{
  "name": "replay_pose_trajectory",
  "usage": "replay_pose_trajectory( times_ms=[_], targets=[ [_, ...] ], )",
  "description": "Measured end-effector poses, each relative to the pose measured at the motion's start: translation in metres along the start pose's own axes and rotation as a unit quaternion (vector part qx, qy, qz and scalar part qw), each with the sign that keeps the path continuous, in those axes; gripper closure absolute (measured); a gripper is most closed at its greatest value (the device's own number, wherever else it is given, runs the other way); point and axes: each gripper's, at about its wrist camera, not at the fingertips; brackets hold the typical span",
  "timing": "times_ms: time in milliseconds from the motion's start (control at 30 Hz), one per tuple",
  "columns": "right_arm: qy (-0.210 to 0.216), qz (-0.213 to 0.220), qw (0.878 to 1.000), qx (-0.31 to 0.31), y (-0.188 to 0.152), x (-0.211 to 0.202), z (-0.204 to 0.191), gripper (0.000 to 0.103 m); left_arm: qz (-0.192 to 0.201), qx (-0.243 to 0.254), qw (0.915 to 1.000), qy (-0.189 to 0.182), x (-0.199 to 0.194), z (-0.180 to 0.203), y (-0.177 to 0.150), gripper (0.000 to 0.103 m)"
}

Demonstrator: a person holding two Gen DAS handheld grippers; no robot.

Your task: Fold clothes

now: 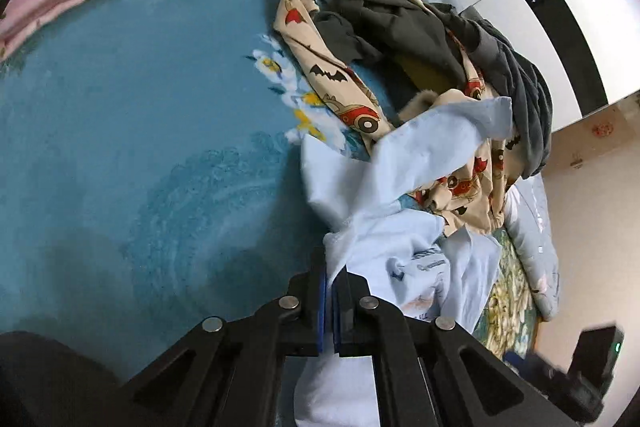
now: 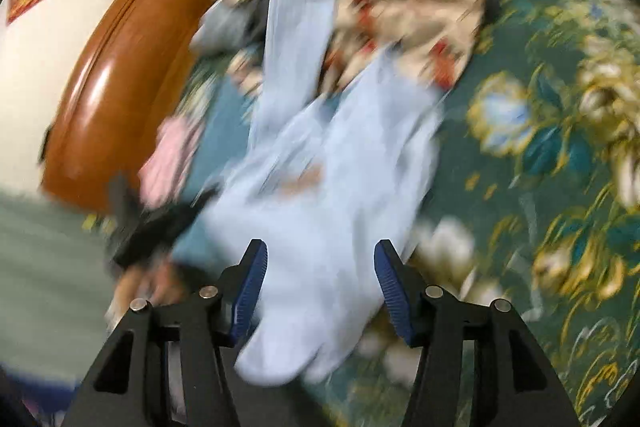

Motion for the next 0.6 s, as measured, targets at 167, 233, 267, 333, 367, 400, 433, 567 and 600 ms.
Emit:
replay_pose_trajectory(
  times_ms=[167,233,267,333,367,400,433,567,600],
  targets=[
    [-0.080,-0.027,0.992,-0.093,0.022,0.061,-0.046,0.046,-0.004,0.044,0.9988,0.020,-0.001,0.014,-0.006,0.100],
    [-0.135,-0.042,0.982,-0.126,0.007,0.063,-0.045,0.060,-0.002,0.023,0.9997,0.008,0.000,0.007,-0.007,0.100],
    [-0.162,-0.050,0.976,-0.135,-0.001,0.063,-0.043,0.070,-0.002,0.015,0.9999,0.004,0.000,0.005,-0.007,0.100],
    [-0.204,-0.071,0.969,-0.123,-0.002,0.081,-0.033,0.101,-0.003,0.006,1.0000,-0.001,0.001,0.002,-0.006,0.100],
    [-0.202,-0.073,0.970,-0.109,-0.001,0.080,-0.025,0.101,-0.004,0.002,1.0000,-0.003,0.001,0.000,-0.006,0.100],
    [-0.200,-0.073,0.972,-0.097,0.001,0.077,-0.019,0.101,-0.002,0.002,1.0000,-0.005,0.000,0.000,-0.006,0.101],
    [-0.199,-0.059,0.975,-0.084,0.006,0.064,-0.012,0.101,0.001,0.006,1.0000,-0.006,-0.001,0.002,-0.006,0.100],
    [-0.238,0.049,0.970,-0.003,0.030,-0.026,0.034,0.101,0.002,0.017,0.9998,-0.009,-0.001,0.006,-0.007,0.100],
    [-0.247,0.076,0.966,0.017,0.036,-0.048,0.046,0.101,-0.002,0.017,0.9998,-0.010,0.000,0.006,-0.007,0.100]
  ],
)
Point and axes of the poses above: each gripper's, at about its wrist camera, not at the fingertips, and x roughly the way its jaws point, z to its right, y to its top, and after that the axes turned 7 degrees about -y, right-handed
